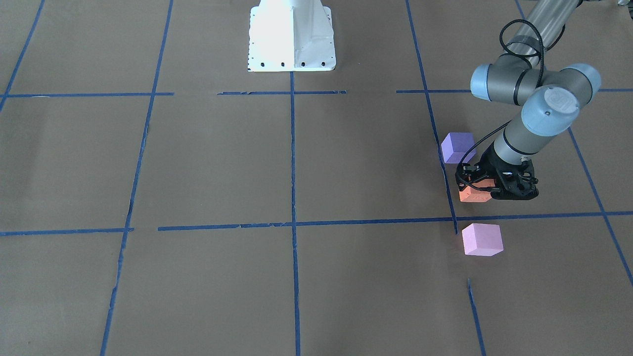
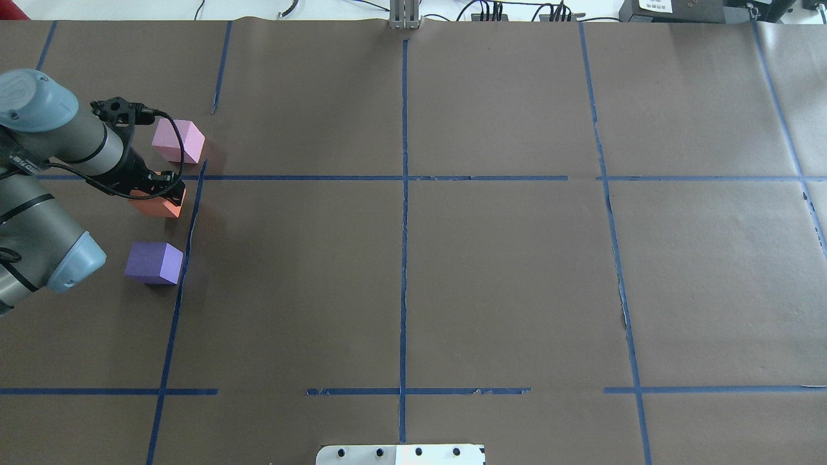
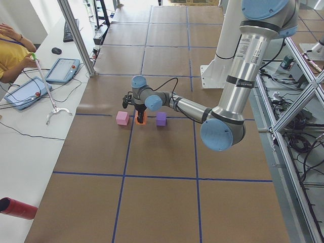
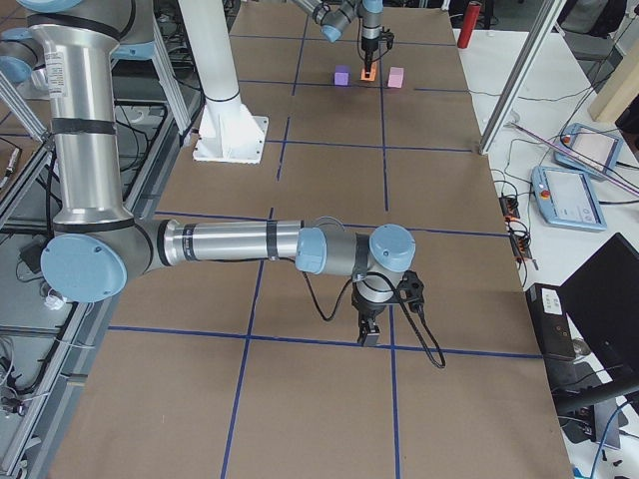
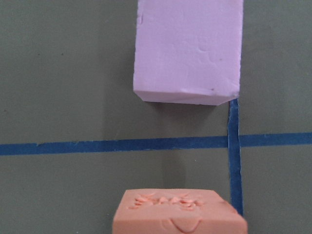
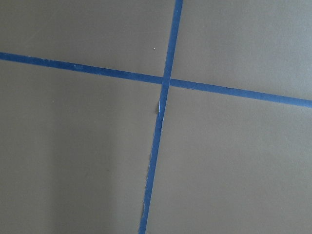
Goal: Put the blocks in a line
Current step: 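Release the orange cube and lift the left gripper away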
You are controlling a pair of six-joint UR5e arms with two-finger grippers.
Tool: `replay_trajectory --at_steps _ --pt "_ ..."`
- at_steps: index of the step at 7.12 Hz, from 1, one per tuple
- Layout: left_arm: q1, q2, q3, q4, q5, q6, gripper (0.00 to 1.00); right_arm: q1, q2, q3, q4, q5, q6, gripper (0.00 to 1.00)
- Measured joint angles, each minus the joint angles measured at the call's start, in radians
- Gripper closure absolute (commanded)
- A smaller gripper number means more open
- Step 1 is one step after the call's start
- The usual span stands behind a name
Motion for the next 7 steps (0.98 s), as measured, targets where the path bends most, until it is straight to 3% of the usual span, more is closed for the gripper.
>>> replay_trajectory --at_steps 3,5,7 --pt "-0.024 0.012 -0.005 -0.002 -0.007 0.011 0.01 0.000 0.000 0.000 0.000 0.000 0.000 0.00" --pt "-0.130 0.015 -0.024 0.013 -0.007 0.057 0.01 0.000 0.000 0.000 0.000 0.000 0.000 0.00" --pt "-0.287 0.030 -0.043 0.103 -0.018 0.311 0.00 0.000 0.000 0.000 0.000 0.000 0.000 0.00"
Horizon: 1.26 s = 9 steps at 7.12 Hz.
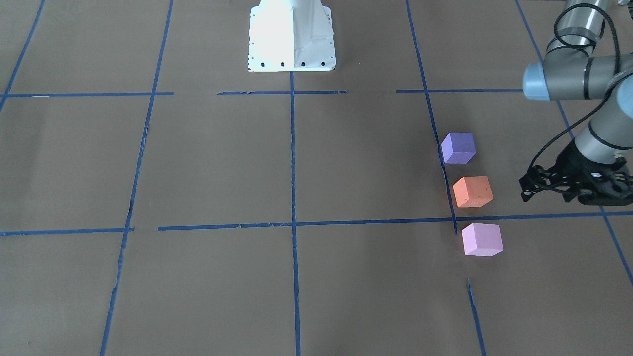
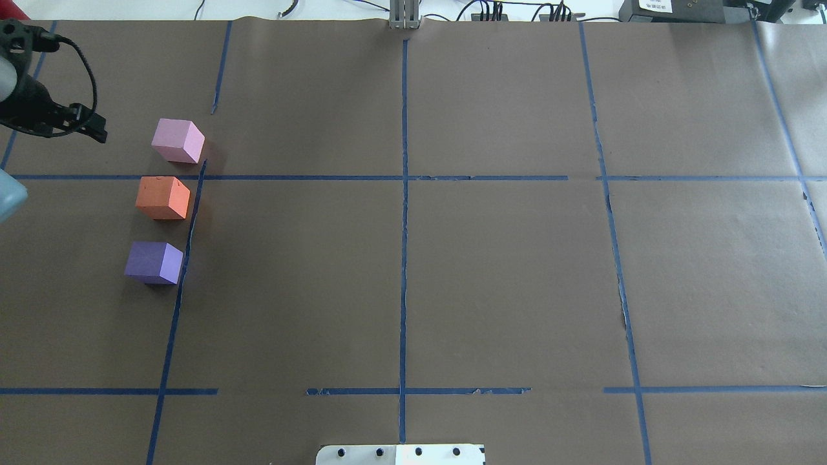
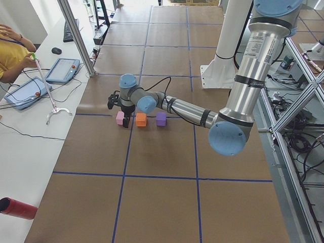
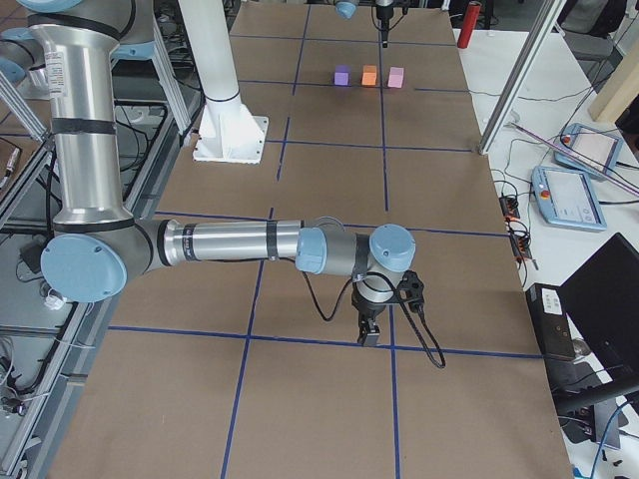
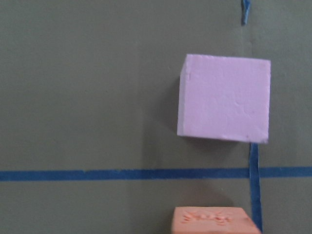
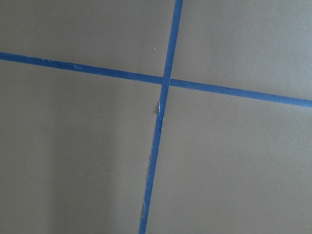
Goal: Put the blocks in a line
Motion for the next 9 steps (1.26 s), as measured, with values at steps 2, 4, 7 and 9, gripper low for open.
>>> replay_trajectory --at_steps 2,4,7,9 --pt "-0.188 0.042 -0.008 0.152 -0.005 0.348 0.00 0.001 0.000 0.000 0.000 0.000 0.000 0.00" --pt "-0.332 0.164 -0.008 0.155 -0.044 0.546 0.00 0.000 0.000 0.000 0.000 0.000 -0.001 0.00" --pt "-0.395 0.258 -0.011 0.126 -0.136 0.606 0.00 0.000 0.000 0.000 0.000 0.000 0.000 0.00" --pt "-0.396 0.259 -0.016 0.122 -0.139 0.612 0.00 0.000 0.000 0.000 0.000 0.000 0.000 0.00"
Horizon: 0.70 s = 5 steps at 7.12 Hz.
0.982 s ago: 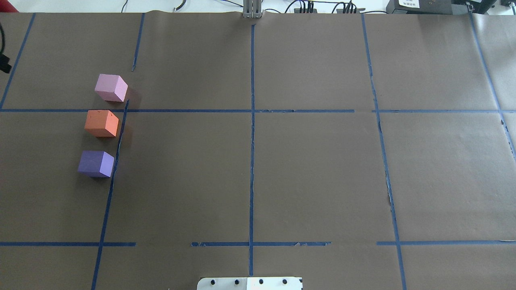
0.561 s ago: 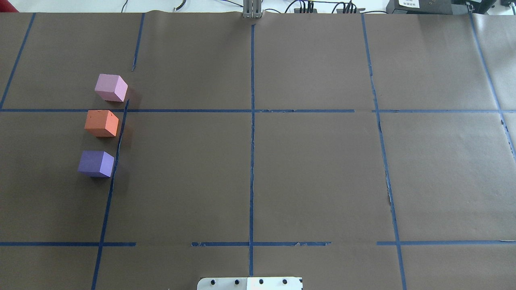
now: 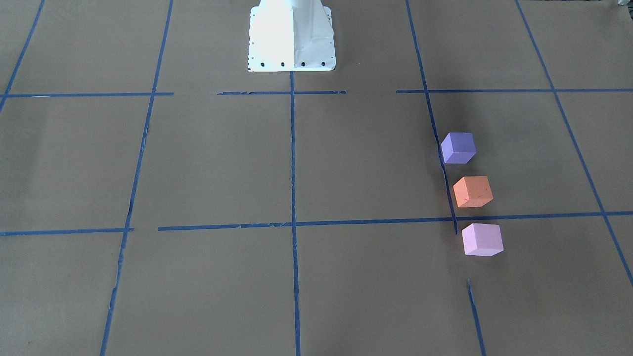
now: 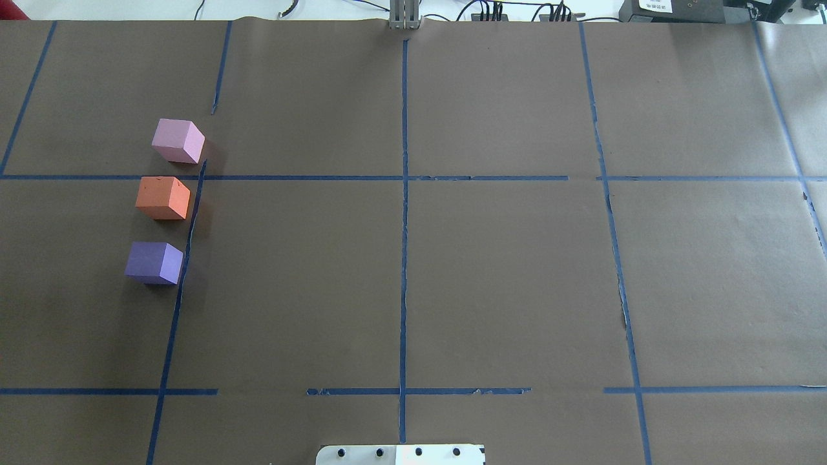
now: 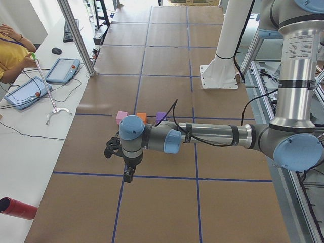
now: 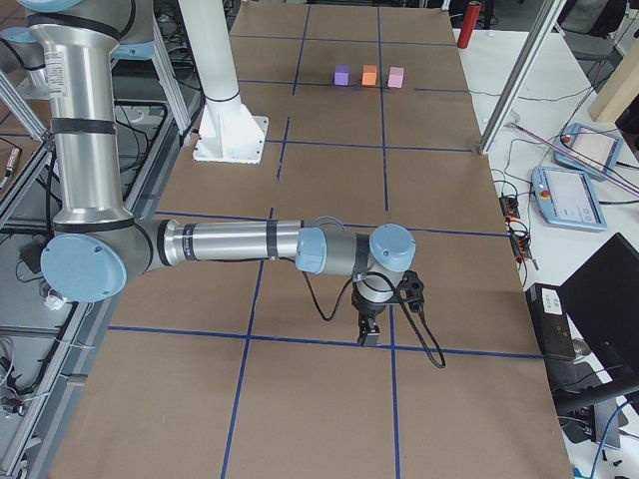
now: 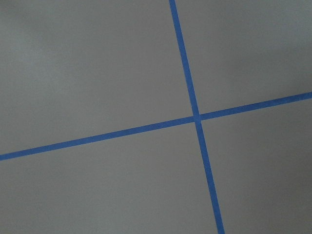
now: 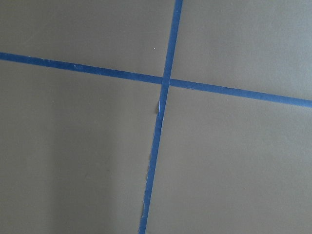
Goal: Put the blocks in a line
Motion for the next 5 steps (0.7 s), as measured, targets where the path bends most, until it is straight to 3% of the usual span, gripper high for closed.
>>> replay_trajectory --at_steps 5 --pt "0.000 0.004 -0.023 -0.001 -0.008 0.000 0.00 0.000 0.000 0.000 0.000 0.000 0.000 0.00"
